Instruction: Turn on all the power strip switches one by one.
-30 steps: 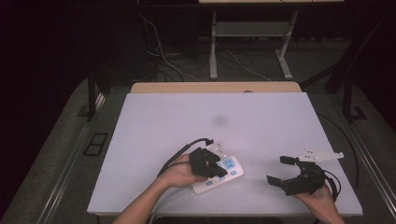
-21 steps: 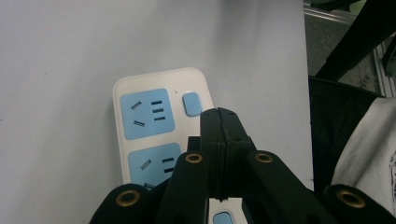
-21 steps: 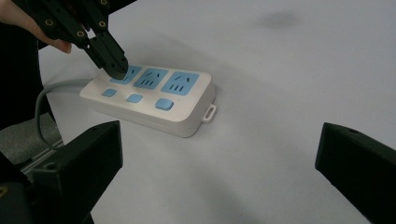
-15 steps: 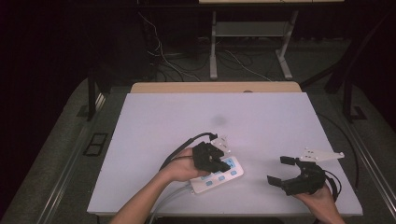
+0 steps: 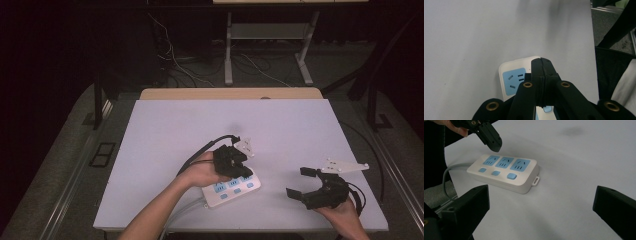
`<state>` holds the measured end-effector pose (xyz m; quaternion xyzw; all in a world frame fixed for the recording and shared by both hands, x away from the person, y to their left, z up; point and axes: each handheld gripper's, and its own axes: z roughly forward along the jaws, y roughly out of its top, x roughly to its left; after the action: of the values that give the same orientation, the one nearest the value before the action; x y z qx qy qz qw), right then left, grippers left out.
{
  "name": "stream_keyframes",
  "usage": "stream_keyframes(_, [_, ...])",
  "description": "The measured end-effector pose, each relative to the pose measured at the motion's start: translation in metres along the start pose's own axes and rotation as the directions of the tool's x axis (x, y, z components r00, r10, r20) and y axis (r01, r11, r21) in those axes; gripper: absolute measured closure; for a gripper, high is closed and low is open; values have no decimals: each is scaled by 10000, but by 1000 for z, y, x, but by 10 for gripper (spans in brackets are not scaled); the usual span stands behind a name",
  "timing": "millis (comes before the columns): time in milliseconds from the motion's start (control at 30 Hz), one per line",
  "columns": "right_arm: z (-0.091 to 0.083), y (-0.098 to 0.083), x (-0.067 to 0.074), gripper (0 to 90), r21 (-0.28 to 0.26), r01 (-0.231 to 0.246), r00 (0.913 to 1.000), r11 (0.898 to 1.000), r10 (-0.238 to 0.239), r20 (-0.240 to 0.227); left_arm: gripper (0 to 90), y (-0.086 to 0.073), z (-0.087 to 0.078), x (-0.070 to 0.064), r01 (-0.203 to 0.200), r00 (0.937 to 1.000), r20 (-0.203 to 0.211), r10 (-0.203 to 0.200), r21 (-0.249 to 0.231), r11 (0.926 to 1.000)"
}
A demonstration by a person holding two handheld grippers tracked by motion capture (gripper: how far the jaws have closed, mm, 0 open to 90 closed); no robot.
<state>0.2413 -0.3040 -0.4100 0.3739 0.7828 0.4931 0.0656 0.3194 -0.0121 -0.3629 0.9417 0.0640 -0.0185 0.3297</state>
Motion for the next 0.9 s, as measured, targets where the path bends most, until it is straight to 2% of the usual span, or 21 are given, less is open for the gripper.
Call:
stream_keyframes(533, [-1,0,-1,6,-23,-18,10000,10000,18,17,887,4,25,3,-172,9995,289,159,454,9988])
stream_keyframes(900, [-1,0,-1,5,-33,-5,10000,10000,5,14,887,-1,37,6,-88,9989,466,59,612,9981])
